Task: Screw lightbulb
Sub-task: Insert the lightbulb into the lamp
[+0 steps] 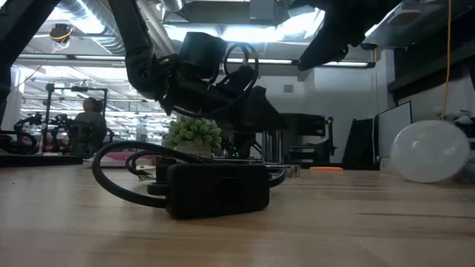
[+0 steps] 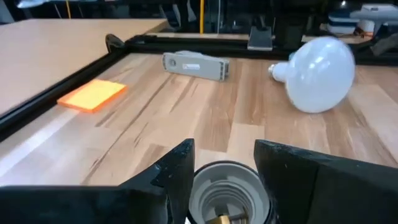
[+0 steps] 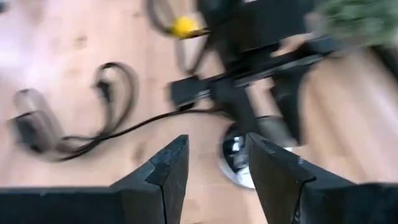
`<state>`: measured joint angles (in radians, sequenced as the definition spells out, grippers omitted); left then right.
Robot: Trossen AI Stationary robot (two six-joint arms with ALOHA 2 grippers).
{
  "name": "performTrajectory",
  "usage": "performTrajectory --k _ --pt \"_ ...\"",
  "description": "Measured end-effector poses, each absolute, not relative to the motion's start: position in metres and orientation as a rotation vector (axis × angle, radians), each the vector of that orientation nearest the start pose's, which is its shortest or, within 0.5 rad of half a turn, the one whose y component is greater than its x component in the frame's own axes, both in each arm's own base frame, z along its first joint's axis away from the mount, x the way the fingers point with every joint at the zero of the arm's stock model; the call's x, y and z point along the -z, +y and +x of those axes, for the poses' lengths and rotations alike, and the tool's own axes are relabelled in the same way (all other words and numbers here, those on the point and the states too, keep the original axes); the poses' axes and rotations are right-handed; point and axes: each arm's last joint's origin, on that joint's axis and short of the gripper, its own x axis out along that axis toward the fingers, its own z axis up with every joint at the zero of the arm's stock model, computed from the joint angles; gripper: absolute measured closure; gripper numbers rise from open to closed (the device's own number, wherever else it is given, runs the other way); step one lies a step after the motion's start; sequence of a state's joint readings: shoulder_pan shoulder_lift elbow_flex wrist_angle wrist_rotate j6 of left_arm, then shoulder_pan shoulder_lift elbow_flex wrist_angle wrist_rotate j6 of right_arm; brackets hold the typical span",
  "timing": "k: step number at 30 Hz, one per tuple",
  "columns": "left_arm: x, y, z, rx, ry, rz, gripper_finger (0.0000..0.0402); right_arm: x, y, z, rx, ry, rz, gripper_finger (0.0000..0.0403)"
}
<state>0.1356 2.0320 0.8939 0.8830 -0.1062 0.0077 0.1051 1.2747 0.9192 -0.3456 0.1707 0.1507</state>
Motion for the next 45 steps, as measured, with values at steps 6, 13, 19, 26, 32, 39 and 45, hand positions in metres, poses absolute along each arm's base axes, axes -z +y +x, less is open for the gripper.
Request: performTrajectory --k 6,13,19,26,32,39,45 --pt "-0.116 0.055 0.384 -0.239 0.29 0.004 0.0245 -0.264 0.041 0.264 -0.087 0.713 0.091 0.0237" --pt "-0.122 0.098 0.382 -0.229 0.267 -0.033 0.0245 -0.264 0.065 0.259 -0.141 0.709 0.04 0.0237" --pt "-0.123 0.141 0.37 -0.349 0.262 -0.047 0.0245 -0.264 0.07 0.258 -0.098 0.7 0.019 0.0237" --pt "-0.122 0.156 0.364 -0.382 0.258 -0.125 0.0245 -0.264 0.07 0.258 -0.074 0.706 0.093 0.0237" --pt "-0.122 0.156 0.364 -0.383 0.258 -0.13 0.0245 -0.264 0.071 0.257 -0.076 0.707 0.093 0.0237" --pt "-0.122 0.156 0.364 -0.383 0.258 -0.13 0.0245 -0.264 0.071 0.257 -0.068 0.706 0.09 0.0237" --pt "-0.122 0.155 0.364 -0.383 0.259 -0.13 0.0245 -0.263 0.071 0.256 -0.057 0.728 0.103 0.0237"
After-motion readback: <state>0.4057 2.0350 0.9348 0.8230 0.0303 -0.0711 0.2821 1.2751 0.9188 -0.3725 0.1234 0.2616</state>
